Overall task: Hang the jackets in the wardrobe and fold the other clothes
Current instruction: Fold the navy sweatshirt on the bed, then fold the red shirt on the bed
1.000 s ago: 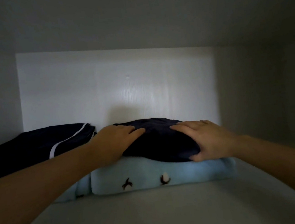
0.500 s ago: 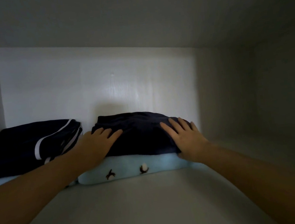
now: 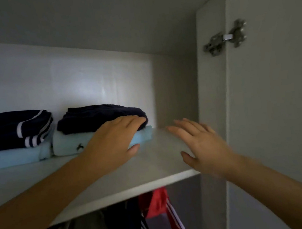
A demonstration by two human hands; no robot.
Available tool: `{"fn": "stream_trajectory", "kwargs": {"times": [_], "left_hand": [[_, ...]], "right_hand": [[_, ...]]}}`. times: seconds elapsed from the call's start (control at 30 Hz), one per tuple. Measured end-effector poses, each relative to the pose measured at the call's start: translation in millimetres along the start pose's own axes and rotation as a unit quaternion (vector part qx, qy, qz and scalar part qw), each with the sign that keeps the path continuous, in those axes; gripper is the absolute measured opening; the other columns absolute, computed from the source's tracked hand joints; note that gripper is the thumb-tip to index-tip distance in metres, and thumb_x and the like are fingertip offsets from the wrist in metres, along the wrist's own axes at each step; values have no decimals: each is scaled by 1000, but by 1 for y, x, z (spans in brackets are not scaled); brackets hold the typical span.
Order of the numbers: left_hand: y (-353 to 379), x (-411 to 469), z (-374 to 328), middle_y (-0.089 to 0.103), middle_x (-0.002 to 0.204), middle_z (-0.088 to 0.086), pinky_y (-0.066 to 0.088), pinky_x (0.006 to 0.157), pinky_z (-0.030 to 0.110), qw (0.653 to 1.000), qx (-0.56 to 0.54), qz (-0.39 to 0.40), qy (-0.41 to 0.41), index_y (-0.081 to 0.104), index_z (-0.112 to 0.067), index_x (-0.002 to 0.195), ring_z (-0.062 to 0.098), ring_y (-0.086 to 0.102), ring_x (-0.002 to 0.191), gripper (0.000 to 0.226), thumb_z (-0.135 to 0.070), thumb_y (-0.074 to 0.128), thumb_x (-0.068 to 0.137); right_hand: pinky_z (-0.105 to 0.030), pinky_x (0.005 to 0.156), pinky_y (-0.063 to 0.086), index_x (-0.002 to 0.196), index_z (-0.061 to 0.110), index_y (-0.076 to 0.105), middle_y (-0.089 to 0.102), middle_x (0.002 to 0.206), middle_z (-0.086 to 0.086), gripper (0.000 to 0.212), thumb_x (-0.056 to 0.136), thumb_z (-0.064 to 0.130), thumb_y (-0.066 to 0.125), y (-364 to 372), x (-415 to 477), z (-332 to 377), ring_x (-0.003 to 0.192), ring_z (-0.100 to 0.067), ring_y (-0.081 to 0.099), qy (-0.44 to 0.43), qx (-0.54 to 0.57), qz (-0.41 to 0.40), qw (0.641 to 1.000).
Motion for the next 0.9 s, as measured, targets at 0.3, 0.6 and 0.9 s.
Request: {"fn": "stream_trajectory", "kwargs": {"times": [0.3,0.6,0.9], "left_hand": [[-81,-40,-282,65,110,-3,43,86,24,909,-371,-164,94,63,-14,112,14,58,102,36,-34,54,84],[-130,-84,-592,68,111,-8,52,83,17,726,-644,-61,235,64,-17,113,3,62,100,32,-38,58,89],[-180,-157,-930,66,109,-13,50,82,12,549,-738,134,368,63,-22,114,-1,60,97,28,-37,58,90]], "right_hand": [[-36,93,48,134,15,49,53,134,-5,55,82,11,66,-168,-287,-20,120,-24,53,147,-39,-109,982],[-37,92,52,129,14,53,57,128,-3,46,85,13,65,-258,-575,-49,117,-21,56,423,-147,-68,892],[-30,93,49,128,14,55,55,127,2,46,84,6,65,-333,-893,-60,115,-14,55,688,-203,-67,694]]}}
Point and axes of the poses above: each hand's wrist, its own x-axis towards the middle knuckle, its own y-axis out of the palm, z = x × y, the point moved 6 cm from there along x, towards the middle knuckle
